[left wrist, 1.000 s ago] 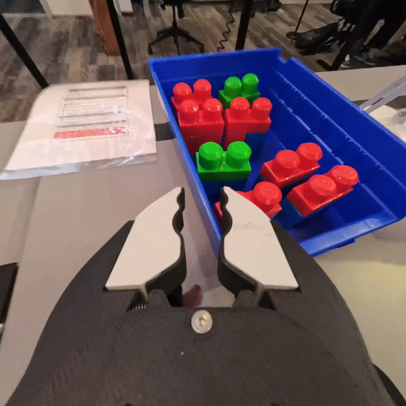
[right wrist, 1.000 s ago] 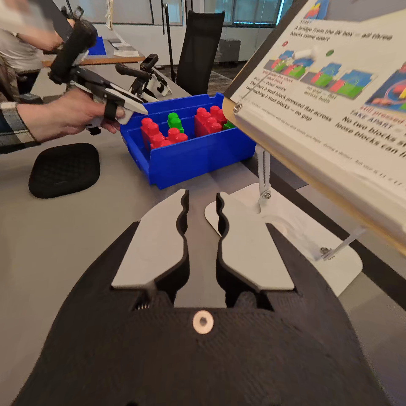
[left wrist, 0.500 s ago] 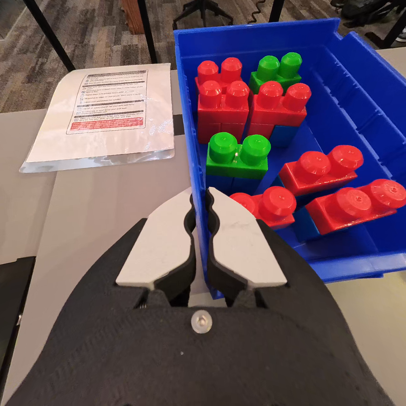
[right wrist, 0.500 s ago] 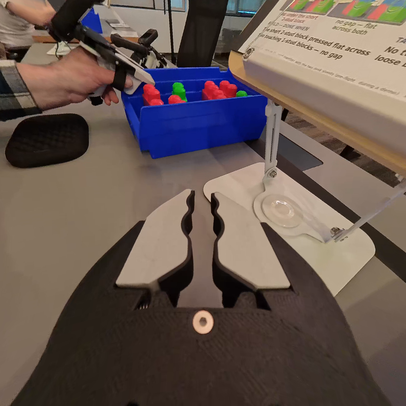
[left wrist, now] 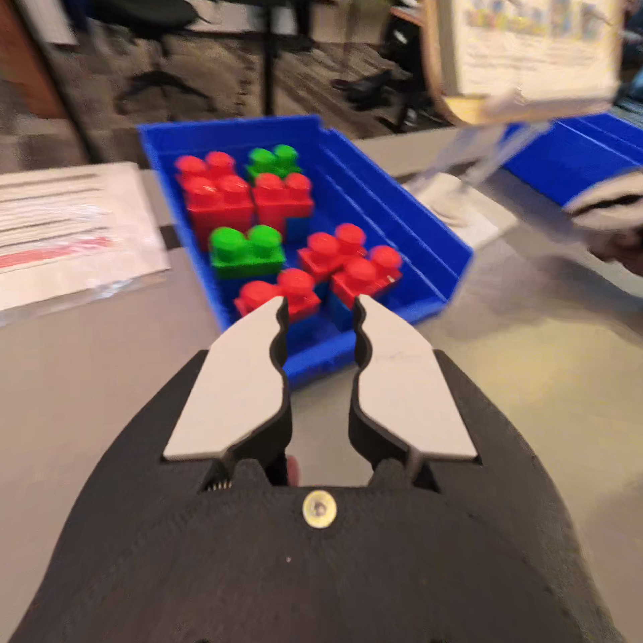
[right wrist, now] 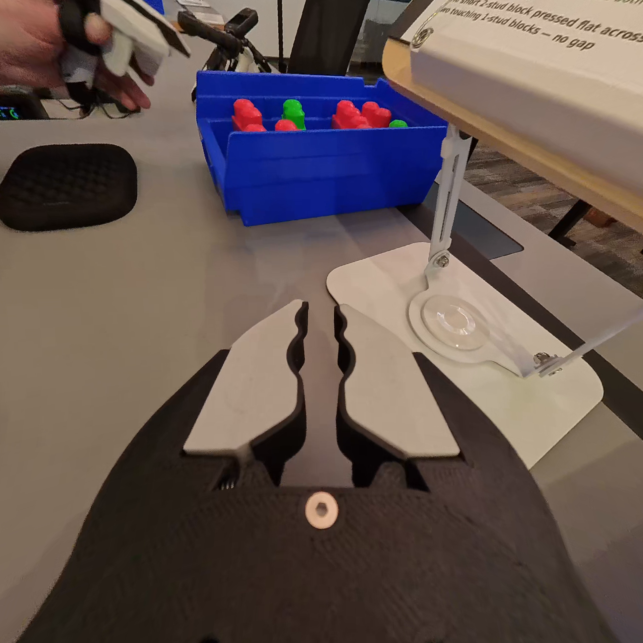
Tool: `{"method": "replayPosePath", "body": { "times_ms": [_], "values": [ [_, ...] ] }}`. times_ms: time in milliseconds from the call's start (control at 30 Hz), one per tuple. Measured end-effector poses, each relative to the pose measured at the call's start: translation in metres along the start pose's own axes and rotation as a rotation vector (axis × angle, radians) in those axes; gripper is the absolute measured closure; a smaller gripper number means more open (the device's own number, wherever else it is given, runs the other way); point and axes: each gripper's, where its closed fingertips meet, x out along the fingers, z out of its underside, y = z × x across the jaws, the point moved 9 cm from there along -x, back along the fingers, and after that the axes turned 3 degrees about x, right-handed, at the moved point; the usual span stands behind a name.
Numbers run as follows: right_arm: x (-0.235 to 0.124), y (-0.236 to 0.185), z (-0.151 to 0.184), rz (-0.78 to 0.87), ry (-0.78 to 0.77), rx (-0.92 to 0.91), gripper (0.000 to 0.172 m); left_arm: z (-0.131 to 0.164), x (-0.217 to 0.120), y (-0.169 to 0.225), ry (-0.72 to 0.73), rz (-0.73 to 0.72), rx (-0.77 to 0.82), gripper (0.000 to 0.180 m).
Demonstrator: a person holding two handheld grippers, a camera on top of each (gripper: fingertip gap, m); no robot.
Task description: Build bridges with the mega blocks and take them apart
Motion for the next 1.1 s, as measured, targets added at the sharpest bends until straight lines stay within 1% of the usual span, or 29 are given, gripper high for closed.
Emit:
{"method": "replayPosePath", "body": {
  "times_ms": [67,100,133,167,233,300,367,433,467,600,700,767,800,867,933,1033,1067,1100],
  "values": [
    [0.001,-0.002,0.001,-0.011,0.001,-0.010,0.157,0.016,-0.002,0.026,-0.038,0.168,0.043,0.148],
    [0.001,-0.003,0.001,-0.013,0.001,-0.013,0.157,0.026,0.000,0.037,-0.063,0.242,0.058,0.145],
    [0.001,-0.004,0.001,-0.013,-0.001,-0.015,0.157,0.035,0.002,0.048,-0.113,0.319,0.066,0.137],
    [0.001,-0.004,0.001,-0.015,-0.003,-0.018,0.157,0.045,0.005,0.056,-0.158,0.384,0.055,0.136],
    [0.001,-0.005,0.001,-0.016,-0.003,-0.024,0.157,0.062,0.011,0.073,-0.206,0.534,0.032,0.147],
    [0.000,-0.005,0.000,-0.018,0.000,-0.031,0.158,0.068,0.015,0.084,-0.274,0.549,0.121,0.152],
    [0.000,-0.006,0.000,-0.018,-0.001,-0.036,0.158,0.069,0.021,0.096,-0.288,0.593,0.128,0.154],
    [0.000,-0.007,0.000,-0.016,-0.005,-0.044,0.158,0.075,0.025,0.108,-0.361,0.630,0.169,0.165],
    [0.000,-0.007,0.000,-0.019,-0.005,-0.044,0.158,0.077,0.025,0.114,-0.377,0.631,0.194,0.166],
    [0.000,-0.007,0.000,-0.020,-0.001,-0.044,0.158,0.080,0.019,0.122,-0.341,0.582,0.220,0.175],
    [0.000,-0.008,-0.001,-0.023,0.003,-0.045,0.157,0.071,0.012,0.120,-0.250,0.518,0.240,0.173],
    [-0.001,-0.008,-0.001,-0.024,0.006,-0.047,0.157,0.059,0.005,0.115,-0.162,0.477,0.229,0.167],
    [-0.001,-0.007,-0.001,-0.023,0.006,-0.045,0.157,0.052,0.002,0.113,-0.142,0.450,0.240,0.166],
    [-0.002,-0.007,-0.001,-0.020,0.013,-0.043,0.157,0.038,-0.004,0.107,-0.115,0.348,0.302,0.160],
    [-0.003,-0.005,-0.001,-0.023,0.025,-0.034,0.157,0.017,-0.009,0.099,-0.054,0.253,0.358,0.142],
    [-0.003,-0.004,0.000,-0.035,0.027,-0.026,0.156,-0.012,-0.004,0.090,-0.011,0.230,0.482,0.129],
    [-0.003,-0.004,0.000,-0.035,0.025,-0.024,0.155,-0.020,0.002,0.088,-0.032,0.225,0.523,0.127],
    [-0.003,-0.004,0.000,-0.034,0.022,-0.023,0.155,-0.026,0.009,0.087,-0.068,0.245,0.563,0.129]
  ]
}}
